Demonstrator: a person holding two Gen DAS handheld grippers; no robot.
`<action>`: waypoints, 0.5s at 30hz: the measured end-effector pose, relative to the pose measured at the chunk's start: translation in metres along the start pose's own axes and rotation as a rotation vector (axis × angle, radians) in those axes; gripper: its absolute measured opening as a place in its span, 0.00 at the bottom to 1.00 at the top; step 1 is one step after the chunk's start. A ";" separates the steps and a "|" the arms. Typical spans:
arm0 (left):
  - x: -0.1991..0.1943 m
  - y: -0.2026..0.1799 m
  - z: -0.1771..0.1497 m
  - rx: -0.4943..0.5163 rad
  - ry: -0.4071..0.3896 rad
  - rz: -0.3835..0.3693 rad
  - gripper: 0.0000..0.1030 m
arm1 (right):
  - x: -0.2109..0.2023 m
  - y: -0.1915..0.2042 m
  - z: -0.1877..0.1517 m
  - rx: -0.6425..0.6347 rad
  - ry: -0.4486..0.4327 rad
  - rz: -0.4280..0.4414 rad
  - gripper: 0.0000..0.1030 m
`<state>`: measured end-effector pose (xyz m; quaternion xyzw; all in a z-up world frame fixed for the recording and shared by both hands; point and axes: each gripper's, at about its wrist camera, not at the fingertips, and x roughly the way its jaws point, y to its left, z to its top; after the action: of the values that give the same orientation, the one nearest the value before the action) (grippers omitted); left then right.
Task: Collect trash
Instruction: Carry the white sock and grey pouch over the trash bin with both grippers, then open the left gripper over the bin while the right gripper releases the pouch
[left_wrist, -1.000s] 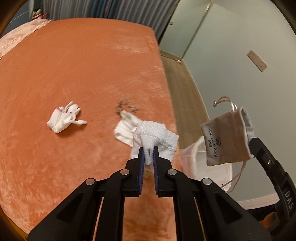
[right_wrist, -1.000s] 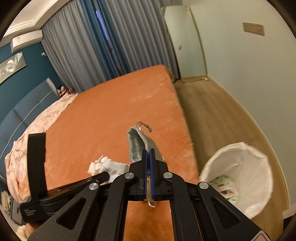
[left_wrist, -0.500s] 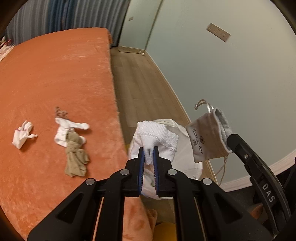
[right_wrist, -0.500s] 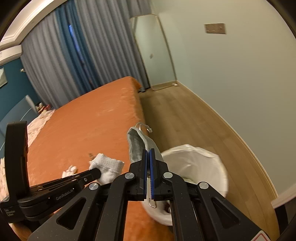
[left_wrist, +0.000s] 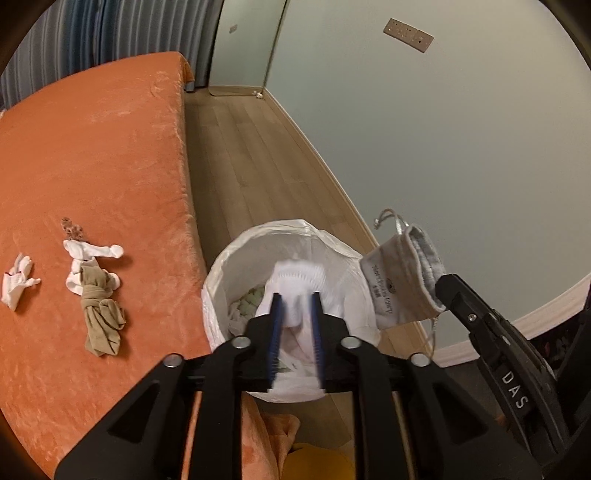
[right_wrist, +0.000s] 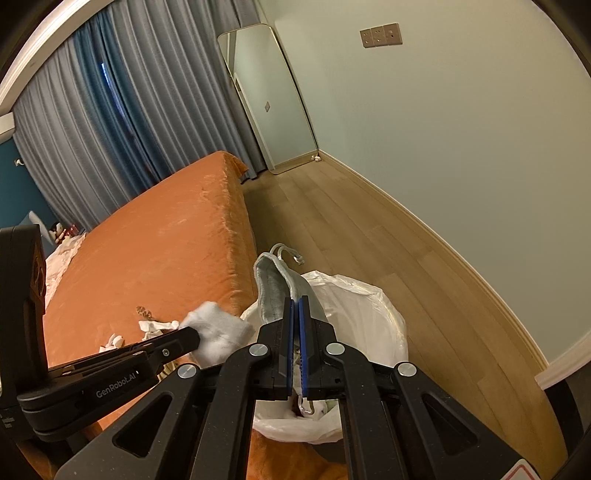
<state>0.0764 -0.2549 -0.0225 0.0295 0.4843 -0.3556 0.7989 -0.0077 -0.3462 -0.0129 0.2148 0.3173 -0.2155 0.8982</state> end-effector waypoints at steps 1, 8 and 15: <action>0.000 0.000 0.000 -0.002 -0.004 0.003 0.33 | -0.001 -0.001 -0.001 0.001 0.000 0.000 0.03; -0.002 0.014 0.002 -0.035 -0.010 0.022 0.36 | 0.006 -0.001 0.002 0.002 -0.001 0.004 0.03; -0.007 0.030 0.001 -0.063 -0.016 0.036 0.37 | 0.007 0.001 -0.002 -0.016 0.014 0.004 0.04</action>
<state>0.0928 -0.2287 -0.0253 0.0102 0.4884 -0.3259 0.8094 -0.0029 -0.3458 -0.0183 0.2099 0.3247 -0.2098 0.8980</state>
